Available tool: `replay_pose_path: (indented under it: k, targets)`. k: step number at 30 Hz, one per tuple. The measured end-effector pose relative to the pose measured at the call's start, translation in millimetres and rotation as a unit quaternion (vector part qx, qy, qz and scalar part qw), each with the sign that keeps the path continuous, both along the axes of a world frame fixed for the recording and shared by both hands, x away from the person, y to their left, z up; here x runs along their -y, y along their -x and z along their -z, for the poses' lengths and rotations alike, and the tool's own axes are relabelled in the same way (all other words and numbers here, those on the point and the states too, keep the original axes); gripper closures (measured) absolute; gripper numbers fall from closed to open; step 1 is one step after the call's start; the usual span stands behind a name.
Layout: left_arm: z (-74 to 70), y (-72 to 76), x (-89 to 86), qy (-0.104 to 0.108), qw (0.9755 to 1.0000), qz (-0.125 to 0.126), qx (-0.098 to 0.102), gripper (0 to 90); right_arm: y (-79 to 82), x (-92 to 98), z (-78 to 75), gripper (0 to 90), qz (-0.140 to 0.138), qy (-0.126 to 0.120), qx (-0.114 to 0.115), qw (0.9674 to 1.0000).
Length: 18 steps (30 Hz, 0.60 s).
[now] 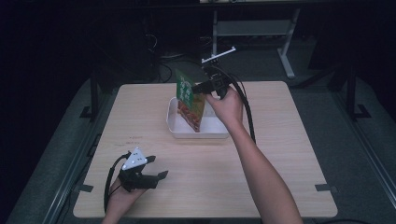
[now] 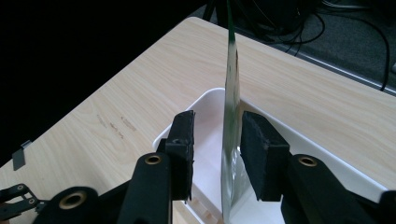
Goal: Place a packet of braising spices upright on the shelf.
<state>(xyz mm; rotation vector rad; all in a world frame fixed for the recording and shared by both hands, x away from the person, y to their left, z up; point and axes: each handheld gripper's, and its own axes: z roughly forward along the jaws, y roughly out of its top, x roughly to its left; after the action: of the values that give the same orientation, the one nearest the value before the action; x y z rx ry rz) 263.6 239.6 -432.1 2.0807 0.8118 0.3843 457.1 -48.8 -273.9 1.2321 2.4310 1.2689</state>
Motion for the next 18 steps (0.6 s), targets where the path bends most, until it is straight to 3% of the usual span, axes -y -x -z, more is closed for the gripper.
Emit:
replay_pose_path:
  k: [18]
  targets:
    - [0.4, 0.2, 0.0, -0.001, 1.0, -0.001, -0.001, 24.3, 12.2, 20.9, -6.6, 59.6, -0.009, -0.014, -0.005, 0.9998]
